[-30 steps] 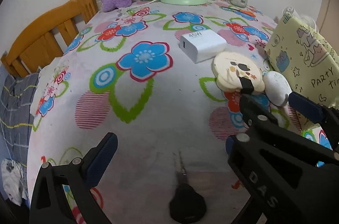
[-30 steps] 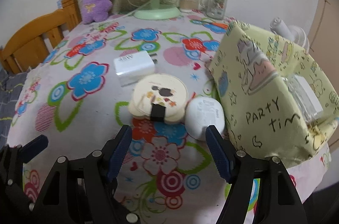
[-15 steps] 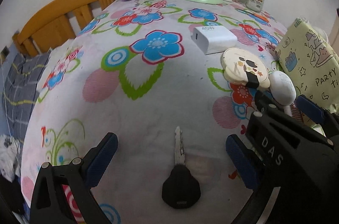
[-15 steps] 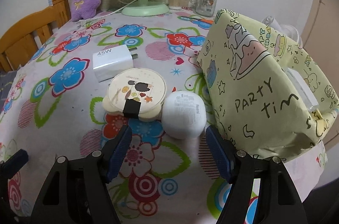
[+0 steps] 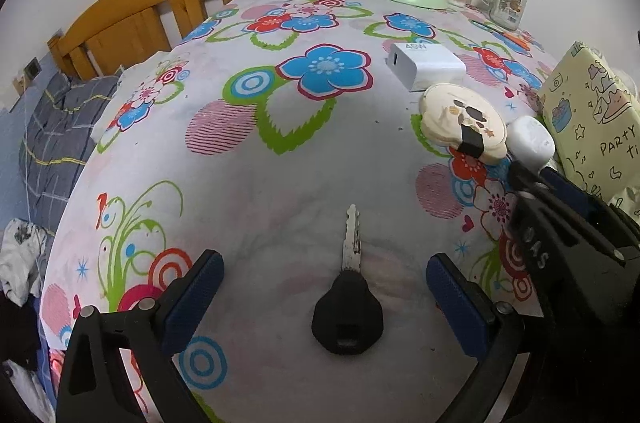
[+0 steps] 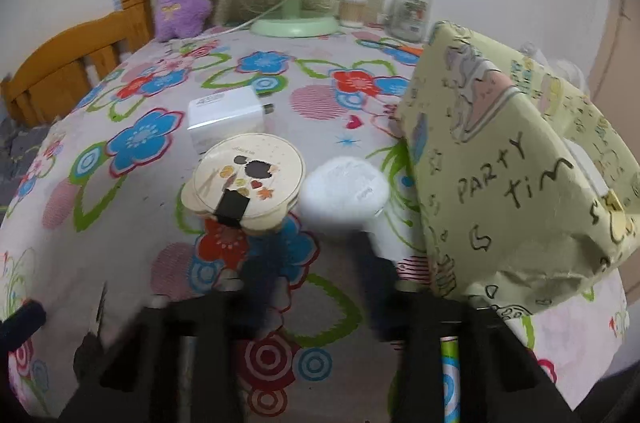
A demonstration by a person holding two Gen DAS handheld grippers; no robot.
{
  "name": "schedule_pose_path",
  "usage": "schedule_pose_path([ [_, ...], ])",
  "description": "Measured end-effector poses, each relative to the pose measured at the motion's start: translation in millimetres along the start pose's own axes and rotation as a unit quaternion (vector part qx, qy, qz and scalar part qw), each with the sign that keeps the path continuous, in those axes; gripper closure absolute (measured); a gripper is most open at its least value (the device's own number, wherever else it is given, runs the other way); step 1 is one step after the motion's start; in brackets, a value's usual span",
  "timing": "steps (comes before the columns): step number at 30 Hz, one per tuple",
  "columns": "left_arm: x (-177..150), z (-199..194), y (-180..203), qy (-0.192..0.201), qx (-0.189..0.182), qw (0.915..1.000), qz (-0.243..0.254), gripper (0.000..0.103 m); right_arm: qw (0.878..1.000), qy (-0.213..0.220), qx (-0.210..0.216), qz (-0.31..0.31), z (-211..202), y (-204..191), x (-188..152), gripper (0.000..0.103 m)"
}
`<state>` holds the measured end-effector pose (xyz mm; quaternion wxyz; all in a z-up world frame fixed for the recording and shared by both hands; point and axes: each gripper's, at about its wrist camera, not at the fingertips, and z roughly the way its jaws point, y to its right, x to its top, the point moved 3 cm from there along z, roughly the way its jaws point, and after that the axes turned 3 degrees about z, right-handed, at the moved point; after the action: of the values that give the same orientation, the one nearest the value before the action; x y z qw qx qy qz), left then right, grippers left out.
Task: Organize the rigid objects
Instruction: 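Move the left tool toward the black key while the right tool approaches the white round case, then close the left tool on the black key's head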
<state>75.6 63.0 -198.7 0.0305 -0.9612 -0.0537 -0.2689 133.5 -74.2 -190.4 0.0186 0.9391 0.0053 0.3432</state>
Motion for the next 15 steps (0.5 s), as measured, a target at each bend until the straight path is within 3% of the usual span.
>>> schedule_pose_path([
  [8, -9.9, -8.5, 4.8, 0.008, -0.01, 0.9999, 0.007, 0.007, 1.0, 0.001, 0.018, -0.002, -11.8, 5.6, -9.8, 0.096],
  [14, -18.0, -18.7, 6.3, 0.017, -0.016, 0.9997, 0.011, 0.024, 1.0, -0.001, 0.03, -0.003, -23.1, 4.3, -18.4, 0.095],
  [15, -19.0, -20.7, 7.2, 0.018, -0.016, 0.9997, 0.01, 0.03, 0.999, -0.001, 0.033, -0.002, -24.9, 4.1, -19.2, 0.095],
])
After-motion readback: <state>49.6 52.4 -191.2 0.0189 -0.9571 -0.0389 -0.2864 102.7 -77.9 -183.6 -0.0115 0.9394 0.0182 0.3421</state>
